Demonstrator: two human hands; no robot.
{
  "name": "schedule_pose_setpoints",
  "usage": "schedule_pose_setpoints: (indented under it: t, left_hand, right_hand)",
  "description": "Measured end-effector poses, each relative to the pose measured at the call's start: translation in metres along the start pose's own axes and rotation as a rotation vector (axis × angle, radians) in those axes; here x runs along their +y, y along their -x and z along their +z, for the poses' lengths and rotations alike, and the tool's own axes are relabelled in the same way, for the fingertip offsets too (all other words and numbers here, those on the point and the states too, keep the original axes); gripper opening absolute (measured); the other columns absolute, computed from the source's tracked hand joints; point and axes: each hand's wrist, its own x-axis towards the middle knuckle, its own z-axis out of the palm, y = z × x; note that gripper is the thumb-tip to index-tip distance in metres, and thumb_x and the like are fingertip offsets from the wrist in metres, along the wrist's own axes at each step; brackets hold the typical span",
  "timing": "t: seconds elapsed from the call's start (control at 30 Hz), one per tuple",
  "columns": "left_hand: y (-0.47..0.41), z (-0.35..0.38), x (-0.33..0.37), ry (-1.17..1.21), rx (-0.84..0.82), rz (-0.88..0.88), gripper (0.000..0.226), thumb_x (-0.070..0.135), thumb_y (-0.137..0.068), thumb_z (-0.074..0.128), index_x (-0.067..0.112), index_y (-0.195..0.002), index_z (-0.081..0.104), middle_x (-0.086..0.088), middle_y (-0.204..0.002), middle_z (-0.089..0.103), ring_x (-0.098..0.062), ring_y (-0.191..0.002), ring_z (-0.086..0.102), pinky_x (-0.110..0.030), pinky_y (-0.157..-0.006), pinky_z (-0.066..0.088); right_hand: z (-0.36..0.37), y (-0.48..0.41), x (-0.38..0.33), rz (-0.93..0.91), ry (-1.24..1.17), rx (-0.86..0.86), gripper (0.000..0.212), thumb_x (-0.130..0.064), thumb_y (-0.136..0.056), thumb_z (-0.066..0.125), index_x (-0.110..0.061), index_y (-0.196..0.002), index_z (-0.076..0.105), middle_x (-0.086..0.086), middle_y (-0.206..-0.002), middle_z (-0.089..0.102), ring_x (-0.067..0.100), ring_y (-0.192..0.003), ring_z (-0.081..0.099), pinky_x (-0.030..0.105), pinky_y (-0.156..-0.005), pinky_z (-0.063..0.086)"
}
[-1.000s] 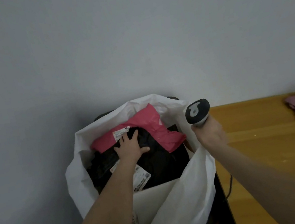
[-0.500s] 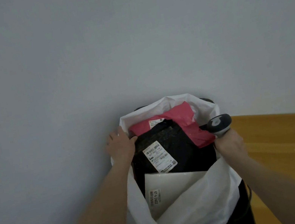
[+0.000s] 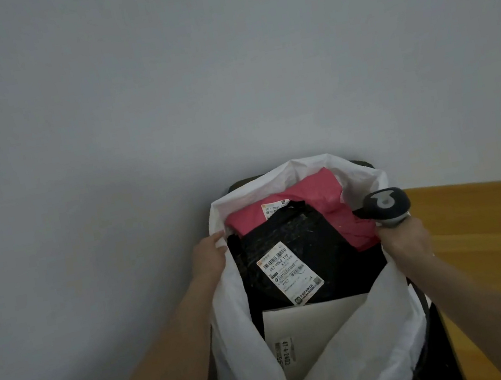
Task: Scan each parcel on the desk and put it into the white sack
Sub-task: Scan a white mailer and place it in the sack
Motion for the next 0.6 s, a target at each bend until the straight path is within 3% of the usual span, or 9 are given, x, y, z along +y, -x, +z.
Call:
schedule_pose_setpoints:
  t: [0.13, 0.3, 0.43, 0.53, 0.6]
  left_hand:
    - [-0.012, -0.036, 0.042, 0.106, 0.149, 0.051, 0.045, -0.003, -0.092, 0.045, 0.006, -0.135, 0.052, -0.017, -0.14, 0.049, -0.028, -0.129, 0.048, -0.027, -0.105, 0.032]
    - [-0.022, -0.089, 0.097, 0.157, 0.255, 0.145, 0.042, -0.001, -0.091, 0.045, 0.004, -0.131, 0.056, -0.015, -0.136, 0.054, -0.026, -0.128, 0.049, -0.024, -0.106, 0.031]
    - [-0.012, -0.082, 0.093, 0.184, 0.228, 0.151, 0.049, -0.006, -0.086, 0.045, 0.011, -0.131, 0.058, -0.011, -0.137, 0.054, -0.026, -0.128, 0.048, -0.027, -0.107, 0.032]
    - [-0.005, -0.068, 0.078, 0.18, 0.167, 0.101, 0.057, -0.011, -0.079, 0.039, 0.02, -0.116, 0.068, -0.013, -0.131, 0.059, -0.034, -0.112, 0.058, -0.034, -0.09, 0.046]
    - [-0.006, -0.064, 0.072, 0.177, 0.113, 0.056, 0.053, -0.009, -0.081, 0.04, 0.02, -0.116, 0.068, -0.015, -0.129, 0.06, -0.037, -0.107, 0.059, -0.035, -0.08, 0.048]
  right_hand:
    - [-0.022, 0.004, -0.038, -0.068, -0.082, 0.122, 0.011, -0.011, -0.085, 0.061, -0.005, -0.081, 0.052, 0.017, -0.081, 0.057, 0.033, -0.078, 0.056, 0.037, -0.067, 0.044]
    - [-0.057, 0.017, -0.096, -0.187, -0.22, 0.258, 0.01, -0.013, -0.085, 0.06, -0.011, -0.091, 0.052, 0.012, -0.087, 0.056, 0.032, -0.083, 0.055, 0.045, -0.082, 0.052]
    - [-0.056, 0.019, -0.087, -0.155, -0.192, 0.227, 0.009, -0.012, -0.086, 0.059, -0.012, -0.092, 0.051, 0.011, -0.086, 0.056, 0.031, -0.082, 0.054, 0.04, -0.076, 0.048]
    - [-0.051, 0.016, -0.061, -0.067, -0.13, 0.139, 0.012, -0.011, -0.085, 0.061, -0.008, -0.095, 0.056, 0.013, -0.087, 0.057, 0.033, -0.084, 0.057, 0.036, -0.07, 0.045]
    - [-0.052, 0.015, -0.052, -0.003, -0.13, 0.089, 0.015, -0.013, -0.085, 0.064, -0.004, -0.093, 0.056, 0.014, -0.086, 0.057, 0.032, -0.08, 0.057, 0.034, -0.067, 0.044]
